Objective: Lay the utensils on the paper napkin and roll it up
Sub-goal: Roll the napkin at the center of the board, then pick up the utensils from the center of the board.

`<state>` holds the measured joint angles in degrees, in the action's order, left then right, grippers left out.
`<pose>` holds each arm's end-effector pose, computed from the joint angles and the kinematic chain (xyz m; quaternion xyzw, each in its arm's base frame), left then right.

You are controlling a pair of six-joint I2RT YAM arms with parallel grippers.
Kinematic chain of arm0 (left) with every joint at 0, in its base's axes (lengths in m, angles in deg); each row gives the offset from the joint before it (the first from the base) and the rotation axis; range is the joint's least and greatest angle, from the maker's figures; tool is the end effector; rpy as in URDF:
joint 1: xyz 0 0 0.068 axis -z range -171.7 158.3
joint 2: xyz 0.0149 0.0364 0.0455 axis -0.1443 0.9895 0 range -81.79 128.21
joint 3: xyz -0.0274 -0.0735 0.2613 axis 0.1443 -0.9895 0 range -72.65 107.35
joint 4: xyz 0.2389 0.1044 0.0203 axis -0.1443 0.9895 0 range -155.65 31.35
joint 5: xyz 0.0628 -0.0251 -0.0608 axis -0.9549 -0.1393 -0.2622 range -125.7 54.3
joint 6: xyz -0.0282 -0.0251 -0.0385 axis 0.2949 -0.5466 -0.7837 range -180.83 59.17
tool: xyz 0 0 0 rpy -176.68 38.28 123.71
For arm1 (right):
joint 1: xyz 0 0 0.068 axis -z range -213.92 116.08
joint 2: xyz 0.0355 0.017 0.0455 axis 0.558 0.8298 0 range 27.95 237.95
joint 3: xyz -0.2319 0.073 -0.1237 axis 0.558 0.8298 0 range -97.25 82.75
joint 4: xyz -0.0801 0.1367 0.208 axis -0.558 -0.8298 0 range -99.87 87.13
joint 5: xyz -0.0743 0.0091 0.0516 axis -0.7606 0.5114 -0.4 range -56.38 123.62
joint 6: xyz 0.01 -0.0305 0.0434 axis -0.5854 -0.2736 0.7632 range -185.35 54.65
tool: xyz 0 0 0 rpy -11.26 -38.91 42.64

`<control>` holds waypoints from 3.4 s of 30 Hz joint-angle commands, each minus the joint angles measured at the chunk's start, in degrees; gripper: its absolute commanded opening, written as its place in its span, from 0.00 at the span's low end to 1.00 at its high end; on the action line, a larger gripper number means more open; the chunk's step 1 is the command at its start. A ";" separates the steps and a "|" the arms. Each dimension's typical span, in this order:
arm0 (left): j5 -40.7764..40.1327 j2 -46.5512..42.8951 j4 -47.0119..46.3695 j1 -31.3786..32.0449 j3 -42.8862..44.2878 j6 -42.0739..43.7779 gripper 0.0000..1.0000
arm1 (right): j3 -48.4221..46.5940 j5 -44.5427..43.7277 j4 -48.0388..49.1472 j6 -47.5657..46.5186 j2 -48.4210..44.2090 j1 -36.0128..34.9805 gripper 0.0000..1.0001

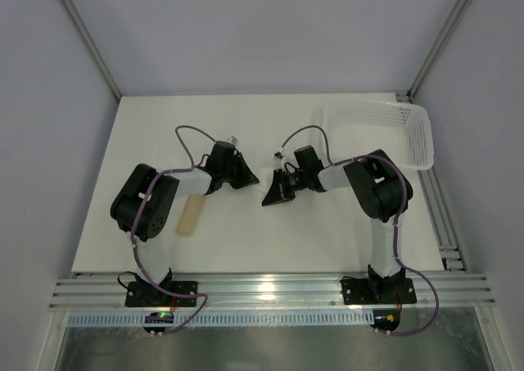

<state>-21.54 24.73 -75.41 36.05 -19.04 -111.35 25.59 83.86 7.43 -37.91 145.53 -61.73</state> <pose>0.3233 -0.1799 0.1331 -0.1318 0.9024 -0.3366 0.2346 0.3210 0.2002 0.0897 -0.1475 0.8506 0.4968 0.0886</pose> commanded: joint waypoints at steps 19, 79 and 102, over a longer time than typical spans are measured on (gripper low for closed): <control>-1.67 3.43 11.69 -0.68 -2.72 3.50 0.00 | 2.87 -13.06 -16.98 -6.00 -16.85 -0.05 0.04; -0.35 2.29 14.42 -0.68 -2.10 4.73 0.00 | -10.94 -16.05 -32.72 -16.19 -14.22 8.56 0.66; -0.18 1.94 14.42 -0.68 -2.28 4.47 0.00 | -20.53 -11.21 -35.45 -18.74 -1.74 7.42 0.57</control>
<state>-19.40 24.53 -73.66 35.52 -18.74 -109.86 7.10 70.53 -27.78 -55.22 143.45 -53.56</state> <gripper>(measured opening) 0.002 0.577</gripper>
